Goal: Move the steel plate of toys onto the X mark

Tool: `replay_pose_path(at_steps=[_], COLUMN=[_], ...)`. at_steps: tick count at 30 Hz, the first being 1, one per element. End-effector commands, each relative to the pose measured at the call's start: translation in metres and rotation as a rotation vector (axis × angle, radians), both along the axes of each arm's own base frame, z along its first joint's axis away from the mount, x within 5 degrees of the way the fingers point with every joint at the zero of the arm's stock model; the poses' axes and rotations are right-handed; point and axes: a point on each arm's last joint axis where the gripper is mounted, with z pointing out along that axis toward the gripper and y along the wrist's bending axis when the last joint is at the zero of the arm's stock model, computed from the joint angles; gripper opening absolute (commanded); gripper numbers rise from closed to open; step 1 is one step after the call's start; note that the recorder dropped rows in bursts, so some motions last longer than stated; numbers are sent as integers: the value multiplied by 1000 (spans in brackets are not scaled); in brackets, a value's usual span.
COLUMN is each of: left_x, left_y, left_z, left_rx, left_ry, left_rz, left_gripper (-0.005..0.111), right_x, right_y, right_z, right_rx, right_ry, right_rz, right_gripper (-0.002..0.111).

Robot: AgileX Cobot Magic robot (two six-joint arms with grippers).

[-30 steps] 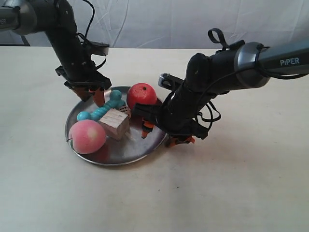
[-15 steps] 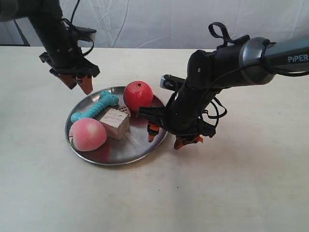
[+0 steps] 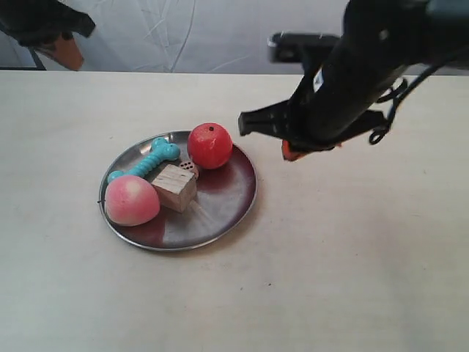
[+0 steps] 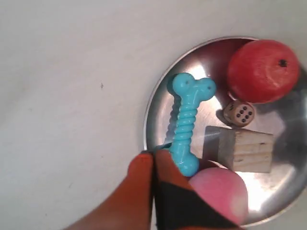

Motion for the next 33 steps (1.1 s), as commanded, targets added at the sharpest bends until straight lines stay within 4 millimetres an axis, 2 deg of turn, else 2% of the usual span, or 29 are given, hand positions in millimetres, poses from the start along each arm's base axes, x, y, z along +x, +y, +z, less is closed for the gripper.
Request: replay_pose_path(at_steps=[1,5,7,10,15,20,22,23,24,25,27,28,33], left_x=[-53,-113,-142,-172,-207,-233,-241,-246,-247,-249,-249,-248,-248], left_y=[6,7,7,10,15,17,18,19,20,20,20,20,20], left_z=[55,92,101,110,131,145,149,151,151,152,152,152,152], left_rx=[-58,-136,-175,-193,-175,-184,-188,-170,-166,-166,-164,-162,-162], left_ry=[-196,-393,-466,-544,-649,-731,-755,-773,-778,-781,-781,-781,-781], left_rz=[16,31,40,54,43,41,38,39,39,38,38,39,39], left_gripper=[0,0,0,0,0,0,0,0,0,0,0,0,0], right_x=[-33,-69,-86,-107,-125,-139,-154,-165,-171,-187,-201,-206,-217], right_y=[-19,-38,-47,-56,-64,-72,-98,-119,-129,-144,-156,-159,-163], right_z=[54,79,86,92,106,117,130,129,127,118,95,79,25], right_rx=[33,94,115,138,183,209,93,80,80,66,14,-25,-145], right_ry=[-186,-316,-358,-347,-389,-449,-602,-695,-757,-880,-972,-959,-921], right_rz=[25,30,28,22,18,14,55,-48,-117,-228,-324,-340,-305], right_gripper=[3,3,3,3,3,3,3,3,3,3,3,3,3])
